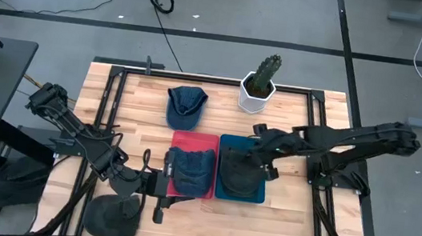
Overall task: Pick & Place hat
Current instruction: Put the top gray cap into the blue bin
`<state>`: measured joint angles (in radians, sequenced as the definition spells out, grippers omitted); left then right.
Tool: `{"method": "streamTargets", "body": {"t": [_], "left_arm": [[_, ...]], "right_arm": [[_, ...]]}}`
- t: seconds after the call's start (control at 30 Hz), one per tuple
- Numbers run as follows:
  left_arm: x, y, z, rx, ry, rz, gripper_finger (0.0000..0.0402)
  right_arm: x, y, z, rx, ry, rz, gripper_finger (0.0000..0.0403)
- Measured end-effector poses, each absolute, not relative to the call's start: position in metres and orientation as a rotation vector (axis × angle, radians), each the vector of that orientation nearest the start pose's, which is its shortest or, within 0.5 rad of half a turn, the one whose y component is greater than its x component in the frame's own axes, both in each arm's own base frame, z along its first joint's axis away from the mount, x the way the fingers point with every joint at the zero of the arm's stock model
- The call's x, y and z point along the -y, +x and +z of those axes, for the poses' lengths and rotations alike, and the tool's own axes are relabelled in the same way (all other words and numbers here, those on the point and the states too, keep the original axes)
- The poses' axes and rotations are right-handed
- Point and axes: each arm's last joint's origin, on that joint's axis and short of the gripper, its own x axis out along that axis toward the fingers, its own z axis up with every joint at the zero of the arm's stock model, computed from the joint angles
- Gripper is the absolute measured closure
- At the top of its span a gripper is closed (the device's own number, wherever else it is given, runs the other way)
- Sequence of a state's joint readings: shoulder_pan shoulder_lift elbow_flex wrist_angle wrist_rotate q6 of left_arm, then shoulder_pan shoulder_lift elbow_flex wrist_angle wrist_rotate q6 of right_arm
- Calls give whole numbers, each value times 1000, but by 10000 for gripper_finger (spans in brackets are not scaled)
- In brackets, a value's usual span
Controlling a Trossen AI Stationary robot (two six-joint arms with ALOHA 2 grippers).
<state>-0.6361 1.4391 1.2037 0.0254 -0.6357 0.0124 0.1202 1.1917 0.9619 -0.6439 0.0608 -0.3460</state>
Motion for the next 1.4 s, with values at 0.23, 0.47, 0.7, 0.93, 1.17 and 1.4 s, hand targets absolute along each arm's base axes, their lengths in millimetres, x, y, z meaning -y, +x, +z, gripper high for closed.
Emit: {"method": "streamTargets", "body": {"t": [0.23, 0.47, 0.7, 0.93, 1.17, 1.4], "left_arm": [[180, 273, 347, -169, 137, -1, 225], [180, 273, 347, -169, 137, -1, 225], [180, 273, 347, -169, 136, -1, 225], [180, 273, 347, -169, 135, -1, 225], [180, 273, 347, -170, 135, -1, 225], [180, 273, 347, -170, 136, -2, 225]], "right_arm": [[-24, 258, 244, -1006, -316, 164, 386], [-19, 274, 217, -1108, -296, 30, 385], [-20, 290, 187, -1189, -297, -2, 385], [-21, 296, 172, -1229, -302, 1, 365], [-17, 297, 175, -1202, -288, -28, 315], [-14, 287, 197, -1153, -307, -79, 243]]}}
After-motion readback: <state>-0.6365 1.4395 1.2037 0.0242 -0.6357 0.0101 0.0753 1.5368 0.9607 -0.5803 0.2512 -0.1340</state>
